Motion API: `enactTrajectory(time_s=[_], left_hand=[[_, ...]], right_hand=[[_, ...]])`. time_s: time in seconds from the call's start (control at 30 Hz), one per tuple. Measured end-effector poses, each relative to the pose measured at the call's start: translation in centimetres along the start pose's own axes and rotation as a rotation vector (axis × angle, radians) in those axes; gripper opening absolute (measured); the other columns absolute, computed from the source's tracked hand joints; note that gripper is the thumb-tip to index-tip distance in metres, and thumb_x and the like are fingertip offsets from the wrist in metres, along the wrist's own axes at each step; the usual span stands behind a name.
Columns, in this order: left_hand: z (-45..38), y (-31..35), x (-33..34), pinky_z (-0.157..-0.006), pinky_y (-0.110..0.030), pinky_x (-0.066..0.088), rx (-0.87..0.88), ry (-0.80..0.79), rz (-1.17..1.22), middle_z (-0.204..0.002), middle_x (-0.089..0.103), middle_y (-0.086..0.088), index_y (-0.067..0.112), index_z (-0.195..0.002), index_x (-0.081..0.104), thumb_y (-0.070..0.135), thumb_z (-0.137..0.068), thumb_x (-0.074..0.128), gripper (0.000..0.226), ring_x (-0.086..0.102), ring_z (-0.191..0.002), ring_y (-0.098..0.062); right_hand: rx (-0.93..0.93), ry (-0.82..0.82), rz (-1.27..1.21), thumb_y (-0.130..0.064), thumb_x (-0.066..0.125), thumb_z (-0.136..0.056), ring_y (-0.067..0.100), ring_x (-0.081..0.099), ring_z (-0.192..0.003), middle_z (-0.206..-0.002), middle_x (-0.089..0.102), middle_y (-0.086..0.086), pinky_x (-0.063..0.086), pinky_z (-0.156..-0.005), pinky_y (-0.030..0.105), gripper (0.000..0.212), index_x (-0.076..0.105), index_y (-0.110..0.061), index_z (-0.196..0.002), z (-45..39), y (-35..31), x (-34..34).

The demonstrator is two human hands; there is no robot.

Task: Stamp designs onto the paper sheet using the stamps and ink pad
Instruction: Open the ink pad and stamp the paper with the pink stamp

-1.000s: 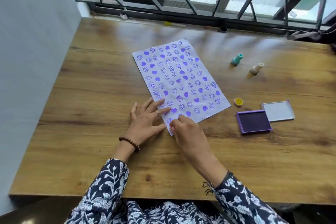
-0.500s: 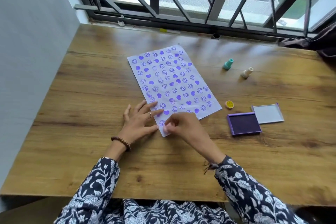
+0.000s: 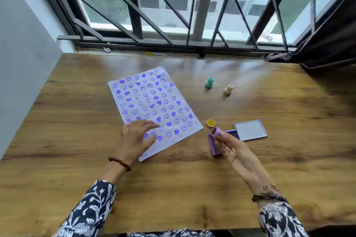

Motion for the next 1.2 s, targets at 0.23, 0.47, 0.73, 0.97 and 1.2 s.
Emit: enactTrajectory(time_s=[0.23, 0.47, 0.73, 0.97, 1.2], left_hand=[[-5.8, 12.0, 8.7, -0.094, -0.034, 0.040, 0.273, -0.255, 0.063, -0.117, 0.060, -0.013, 0.011, -0.118, 0.058, 0.014, -0.086, 0.058, 0.033, 0.052, -0.110, -0.026], [-9.9, 15.4, 12.1, -0.080, -0.030, 0.045, 0.218, -0.309, 0.047, -0.106, 0.058, -0.014, 0.003, -0.101, 0.066, 0.007, -0.078, 0.063, 0.023, 0.057, -0.096, -0.026], [-7.1, 12.9, 11.3, -0.065, -0.011, 0.052, -0.246, -0.255, 0.992, -0.082, 0.071, 0.001, 0.009, -0.094, 0.070, 0.002, -0.077, 0.067, 0.019, 0.066, -0.072, 0.000], [-6.9, 14.4, 11.2, -0.068, -0.014, 0.054, -0.286, -0.284, 1.191, -0.083, 0.076, 0.003, 0.015, -0.088, 0.073, 0.024, -0.062, 0.073, 0.028, 0.069, -0.084, -0.010], [-7.6, 15.0, 10.8, -0.068, -0.014, 0.053, -0.240, -0.303, 1.148, -0.082, 0.077, 0.002, 0.014, -0.088, 0.073, 0.026, -0.061, 0.073, 0.030, 0.069, -0.083, -0.009]], right_hand=[[-0.063, 0.053, -0.052, -0.013, 0.068, -0.068, 0.007, 0.071, -0.069, -0.074, 0.075, 0.001, 0.057, -0.063, 0.015, 0.014, 0.076, -0.008, -0.079, -0.9, -3.5, -3.4], [-0.078, 0.018, -0.070, -0.009, 0.067, -0.072, 0.009, 0.071, -0.073, -0.077, 0.076, 0.004, 0.058, -0.070, 0.018, 0.018, 0.071, -0.005, -0.089, -2.2, -6.1, -6.5], [-0.246, -0.004, 0.248, -0.008, 0.066, -0.080, 0.004, 0.068, -0.079, -0.079, 0.077, -0.003, 0.054, -0.065, 0.012, 0.013, 0.074, -0.015, -0.088, -1.6, -7.4, -4.3], [-0.429, -0.020, 0.488, -0.003, 0.073, -0.072, 0.004, 0.070, -0.080, -0.078, 0.077, -0.009, 0.050, -0.070, 0.010, 0.020, 0.073, -0.021, -0.082, -2.0, -9.8, -3.2], [-0.484, 0.003, 0.545, -0.007, 0.076, -0.070, 0.008, 0.071, -0.084, -0.082, 0.077, -0.007, 0.051, -0.072, 0.013, 0.022, 0.074, -0.025, -0.082, -2.1, -10.6, -2.8]])
Point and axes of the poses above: each hand's wrist, its own z-axis away from the middle knuckle, its own x-axis out of the palm, y = z × x, the point moved 7 cm from there along -z, towards the middle knuckle
